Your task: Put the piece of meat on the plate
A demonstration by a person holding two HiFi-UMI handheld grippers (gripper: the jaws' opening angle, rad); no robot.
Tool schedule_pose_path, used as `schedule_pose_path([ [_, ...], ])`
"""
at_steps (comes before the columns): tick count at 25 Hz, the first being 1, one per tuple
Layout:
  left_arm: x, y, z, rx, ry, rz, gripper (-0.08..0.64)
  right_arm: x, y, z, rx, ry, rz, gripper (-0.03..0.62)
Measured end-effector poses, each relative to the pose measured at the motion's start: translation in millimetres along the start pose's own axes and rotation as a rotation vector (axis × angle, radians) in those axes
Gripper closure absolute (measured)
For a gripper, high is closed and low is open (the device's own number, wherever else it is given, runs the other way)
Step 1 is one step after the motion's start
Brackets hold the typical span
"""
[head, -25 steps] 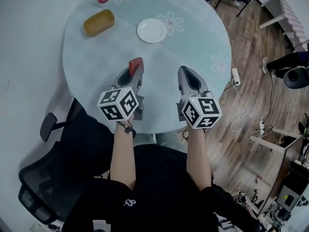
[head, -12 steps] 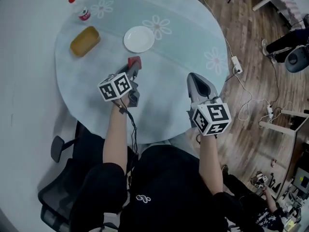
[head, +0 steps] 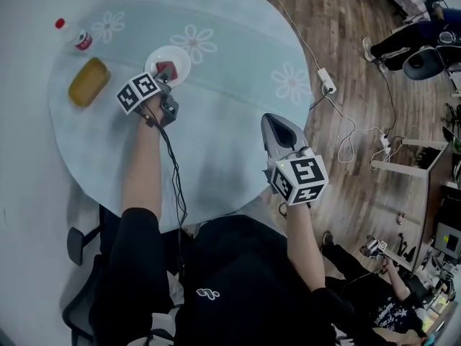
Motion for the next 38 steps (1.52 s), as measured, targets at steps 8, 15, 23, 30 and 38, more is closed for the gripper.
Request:
schedule_pose_path([
  [8, -13.7, 10.4, -13.4, -0.185, 0.066, 0.114, 0.441, 0.1, 8.0, -7.2, 0.033, 0.016, 0.005, 0.581],
  [15, 6.0, 15.0, -19.1, -0.320, 0.052, 0.051, 0.235, 5.1, 8.1, 5.6, 0.078, 0.053, 0.014, 0.581],
  [23, 120.1, 22.1, -69.5, -0.217, -0.080, -0.301, 0.352, 11.8, 30.3, 36.3, 0.114, 0.137, -0.065, 0.581],
  [30, 263.0, 4.7, -123.5, -0.423, -0.026, -0.497, 0.511, -5.0, 59.4, 88.7, 0.059, 0.263, -0.234, 0.581],
  [38, 357.9, -9.1, -154.6, -0.694, 0.150, -0.622, 0.565, -1.7, 94.4, 159.9, 0.111, 0.363, -0.340, 0.583],
])
Point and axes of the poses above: the fingertips, and each gripper's own axes: x backward along the fingers, z to its left, y out of its top, the point moved 7 cm from there along x, backward along the fingers, and after that the axes turned 4 degrees about -z, right-handed, at the moved point
